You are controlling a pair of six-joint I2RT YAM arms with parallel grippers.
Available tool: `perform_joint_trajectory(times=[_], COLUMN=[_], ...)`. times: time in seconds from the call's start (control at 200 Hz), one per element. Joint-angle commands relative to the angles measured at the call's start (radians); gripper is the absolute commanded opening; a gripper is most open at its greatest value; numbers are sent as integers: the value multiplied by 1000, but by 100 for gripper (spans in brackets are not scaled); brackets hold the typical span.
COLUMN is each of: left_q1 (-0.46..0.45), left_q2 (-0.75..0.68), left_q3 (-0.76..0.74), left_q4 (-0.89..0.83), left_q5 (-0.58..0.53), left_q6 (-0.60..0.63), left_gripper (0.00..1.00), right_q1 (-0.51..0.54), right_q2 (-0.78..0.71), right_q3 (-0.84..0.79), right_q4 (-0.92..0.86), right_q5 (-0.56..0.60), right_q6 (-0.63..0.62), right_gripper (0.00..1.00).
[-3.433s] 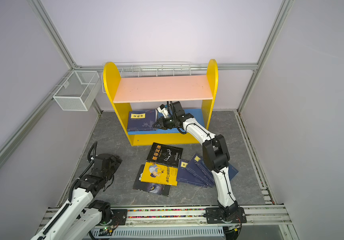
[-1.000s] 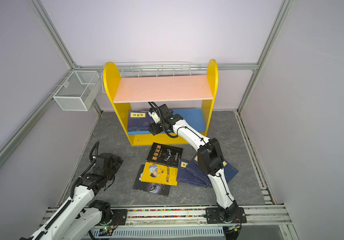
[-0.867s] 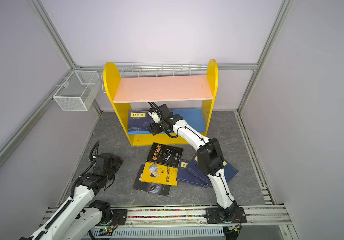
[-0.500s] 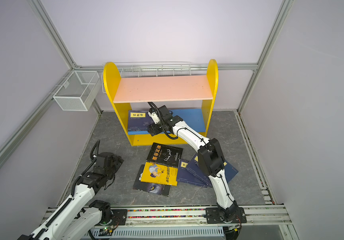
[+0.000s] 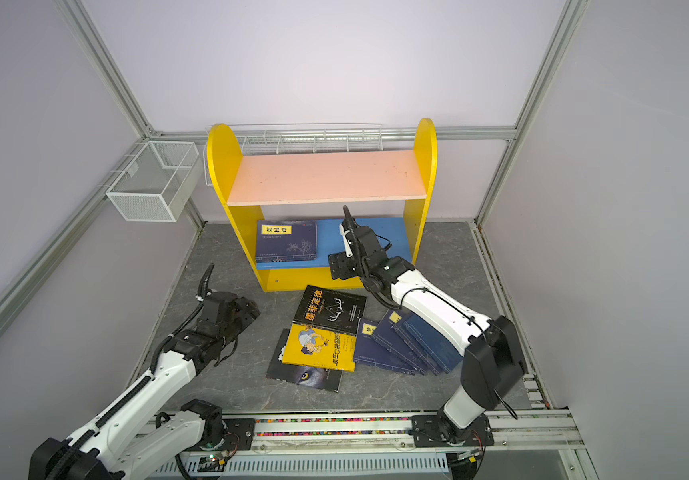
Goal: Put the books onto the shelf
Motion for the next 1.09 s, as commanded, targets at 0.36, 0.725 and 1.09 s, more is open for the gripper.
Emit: perform_joint_trajectory(times=[0.36, 0.725, 1.09], left_q1=[-421, -569, -581], left_q2=[440, 733, 958], left_q3=[270, 552, 832], left_q4=[265, 235, 169], left_q5=[59, 193, 420], left_q6=[551, 752, 859], left_gripper=[84, 84, 84], right_q1=[-215, -677, -978], right_q2=[-500, -473, -448], right_q3=[-547, -690, -792], right_q4=[-371, -426, -327], right_q5=[34, -90, -150], right_q6=[318, 367, 359], right_gripper=[92, 97, 96])
